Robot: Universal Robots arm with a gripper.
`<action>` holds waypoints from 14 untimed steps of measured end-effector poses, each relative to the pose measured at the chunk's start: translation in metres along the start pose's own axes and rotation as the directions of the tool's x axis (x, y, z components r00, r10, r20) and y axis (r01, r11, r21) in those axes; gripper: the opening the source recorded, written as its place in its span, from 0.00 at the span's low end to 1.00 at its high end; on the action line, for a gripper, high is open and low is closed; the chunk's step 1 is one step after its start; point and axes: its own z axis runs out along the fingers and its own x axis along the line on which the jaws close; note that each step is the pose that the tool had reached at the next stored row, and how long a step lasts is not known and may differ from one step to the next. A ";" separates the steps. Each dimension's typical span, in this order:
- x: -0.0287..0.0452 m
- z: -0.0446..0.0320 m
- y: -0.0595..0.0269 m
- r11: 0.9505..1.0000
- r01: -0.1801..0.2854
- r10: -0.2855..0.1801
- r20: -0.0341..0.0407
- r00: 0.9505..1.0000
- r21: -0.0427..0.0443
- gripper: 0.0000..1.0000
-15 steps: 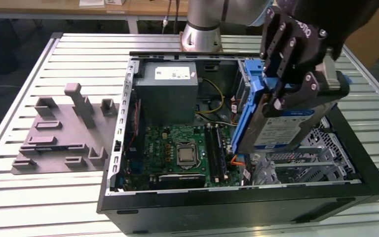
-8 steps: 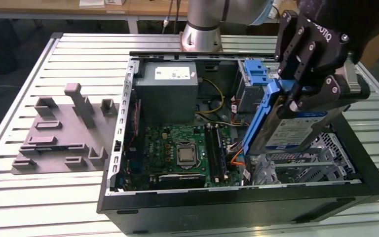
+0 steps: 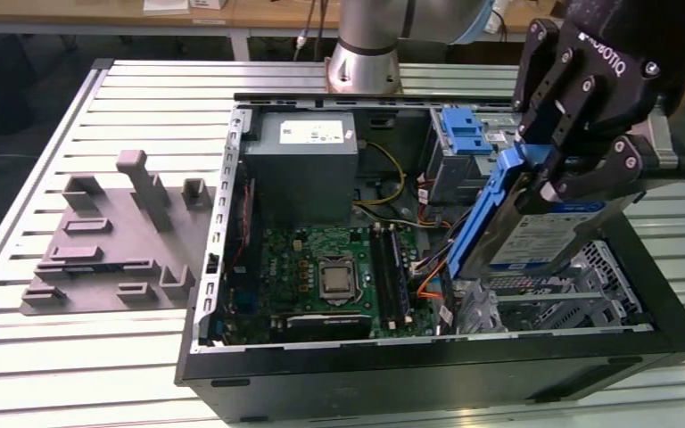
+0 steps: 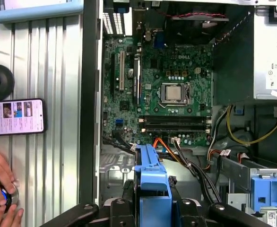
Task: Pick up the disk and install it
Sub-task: 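Insert the disk into the insertion slot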
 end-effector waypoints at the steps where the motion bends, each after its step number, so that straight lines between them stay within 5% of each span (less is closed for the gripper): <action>1: 0.0000 -0.0002 -0.0024 1.000 0.000 0.000 0.000 1.000 -0.002 0.36; 14: 0.0003 -0.0004 -0.0149 1.000 0.000 0.000 0.000 1.000 0.001 0.36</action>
